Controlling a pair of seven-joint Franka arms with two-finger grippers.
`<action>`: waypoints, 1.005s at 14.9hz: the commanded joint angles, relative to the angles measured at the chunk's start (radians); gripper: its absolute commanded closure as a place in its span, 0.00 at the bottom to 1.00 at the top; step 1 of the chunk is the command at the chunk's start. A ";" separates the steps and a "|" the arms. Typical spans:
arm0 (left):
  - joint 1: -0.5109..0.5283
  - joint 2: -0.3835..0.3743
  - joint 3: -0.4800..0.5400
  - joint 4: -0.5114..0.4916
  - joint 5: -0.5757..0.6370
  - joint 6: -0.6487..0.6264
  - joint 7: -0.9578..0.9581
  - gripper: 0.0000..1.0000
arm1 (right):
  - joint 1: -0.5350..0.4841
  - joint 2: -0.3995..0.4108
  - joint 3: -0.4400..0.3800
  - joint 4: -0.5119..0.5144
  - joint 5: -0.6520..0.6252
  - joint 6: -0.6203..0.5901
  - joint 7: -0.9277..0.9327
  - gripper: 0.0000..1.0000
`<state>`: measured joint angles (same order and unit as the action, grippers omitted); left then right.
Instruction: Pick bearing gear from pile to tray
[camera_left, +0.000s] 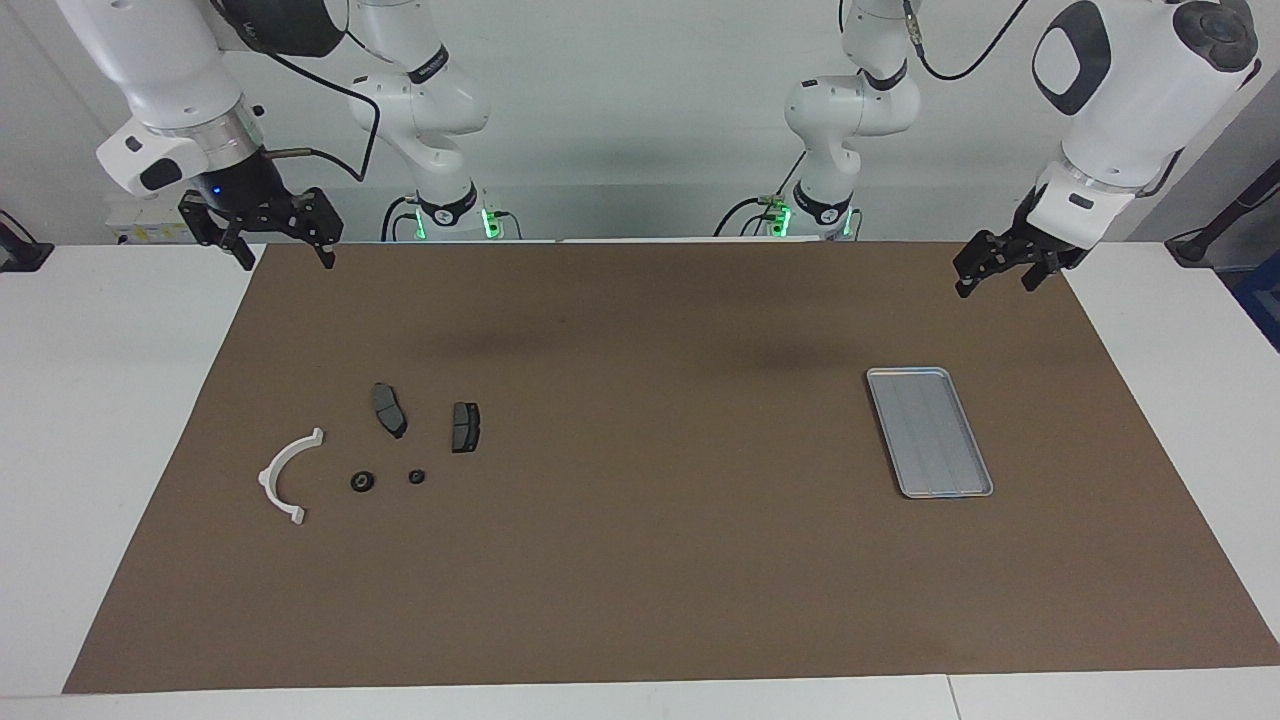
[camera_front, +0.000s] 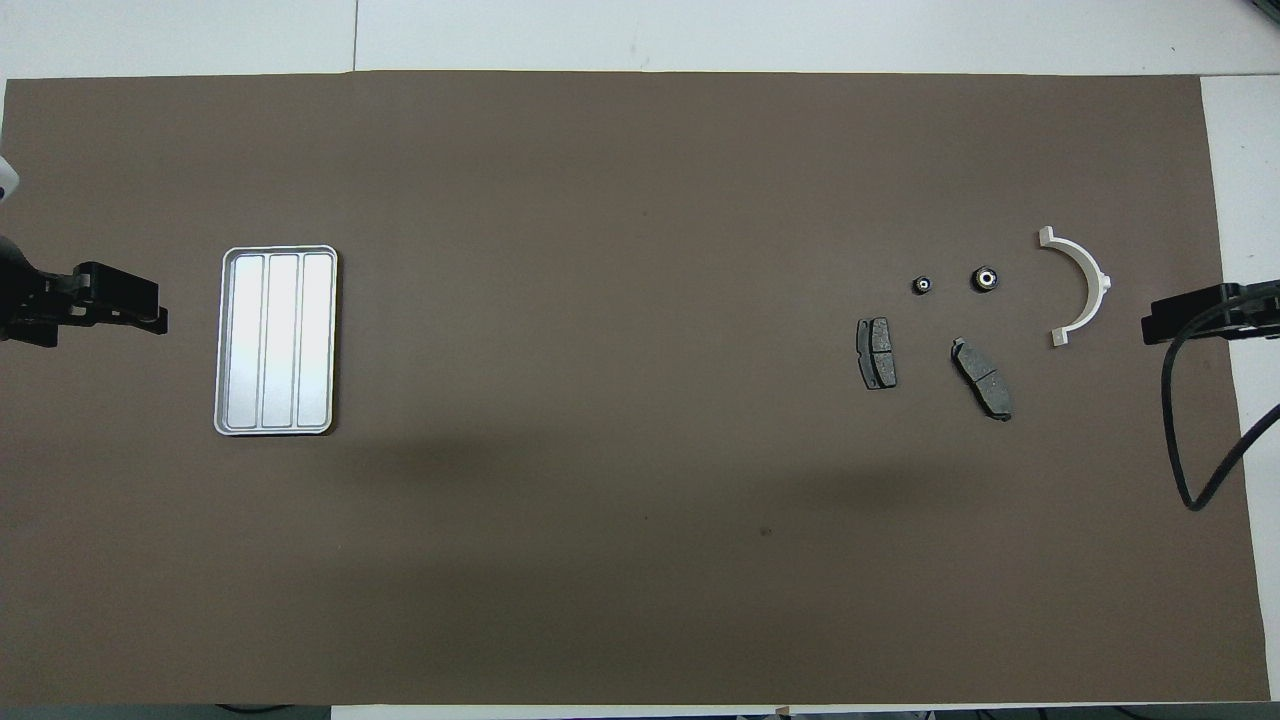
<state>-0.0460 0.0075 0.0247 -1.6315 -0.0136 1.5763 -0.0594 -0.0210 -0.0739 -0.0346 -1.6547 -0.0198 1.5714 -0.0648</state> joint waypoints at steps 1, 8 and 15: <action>0.000 -0.023 -0.002 -0.028 0.010 0.016 0.009 0.00 | -0.017 -0.015 0.007 -0.030 0.009 0.019 -0.012 0.00; -0.003 -0.023 -0.002 -0.031 0.010 0.018 0.009 0.00 | -0.022 -0.012 0.005 -0.046 0.009 0.039 -0.007 0.00; 0.003 -0.030 -0.002 -0.044 0.010 0.019 0.012 0.00 | -0.034 0.023 0.005 -0.042 0.009 0.093 -0.009 0.00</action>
<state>-0.0461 0.0074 0.0241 -1.6347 -0.0136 1.5763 -0.0589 -0.0347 -0.0689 -0.0362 -1.6825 -0.0198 1.6206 -0.0647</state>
